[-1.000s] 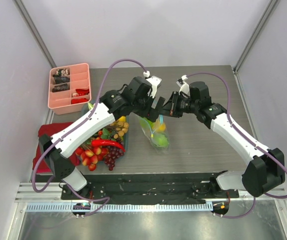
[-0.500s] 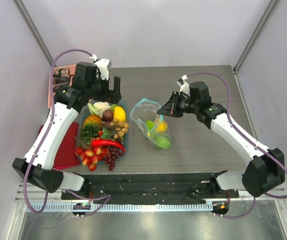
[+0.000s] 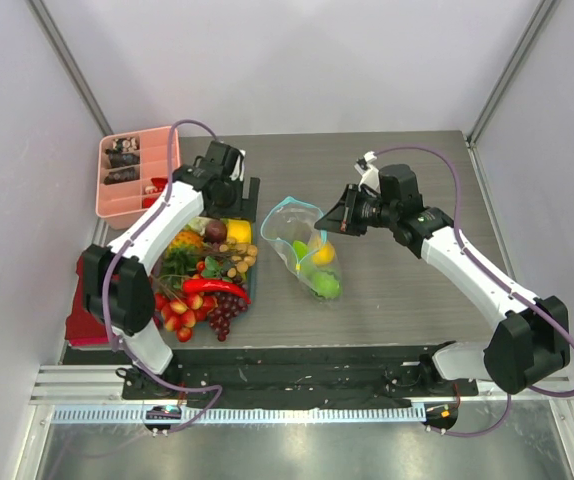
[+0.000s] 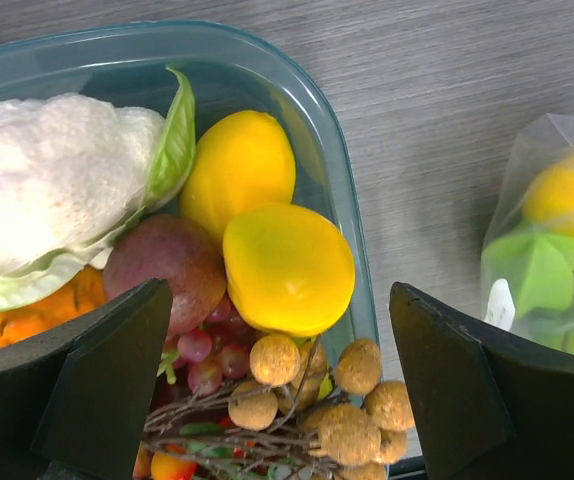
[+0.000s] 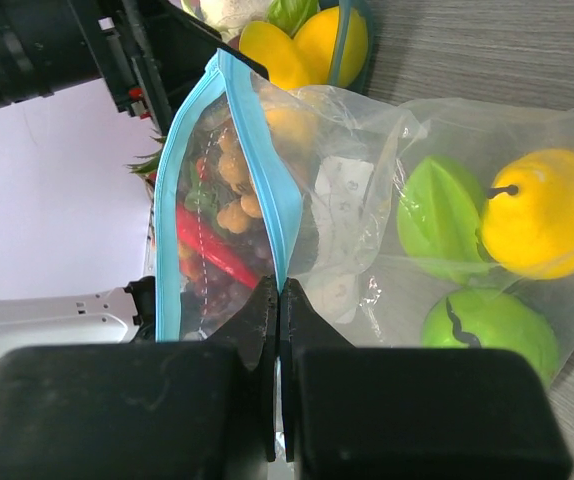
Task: Place the food in the zip-top bag and seal the zipper
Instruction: Pick up the fake fruit from the bin.
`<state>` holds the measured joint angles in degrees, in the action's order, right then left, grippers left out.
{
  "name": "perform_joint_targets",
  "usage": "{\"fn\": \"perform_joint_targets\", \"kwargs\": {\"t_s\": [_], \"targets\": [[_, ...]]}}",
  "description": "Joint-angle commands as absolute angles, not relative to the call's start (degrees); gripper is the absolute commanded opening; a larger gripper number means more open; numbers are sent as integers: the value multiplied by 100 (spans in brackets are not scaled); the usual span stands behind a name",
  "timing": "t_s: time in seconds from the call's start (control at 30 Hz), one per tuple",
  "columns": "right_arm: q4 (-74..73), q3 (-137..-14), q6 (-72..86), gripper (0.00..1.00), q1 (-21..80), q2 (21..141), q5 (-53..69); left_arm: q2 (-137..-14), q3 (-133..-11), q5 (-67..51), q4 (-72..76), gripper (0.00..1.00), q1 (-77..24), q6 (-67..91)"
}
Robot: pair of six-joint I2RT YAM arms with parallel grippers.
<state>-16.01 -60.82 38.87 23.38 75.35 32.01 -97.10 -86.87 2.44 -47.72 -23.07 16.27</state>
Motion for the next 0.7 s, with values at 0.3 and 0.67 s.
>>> {"fn": "perform_joint_targets", "kwargs": {"t_s": [0.3,0.67], "targets": [[-1556,-6064,3727,1,2312,7348,3190,-10151,-8438,519,-4078,86,-2479,1696],[-1591,-6029,3683,1,2311,7330,3173,-9415,-8806,589,-4535,53,-2479,1740]]}}
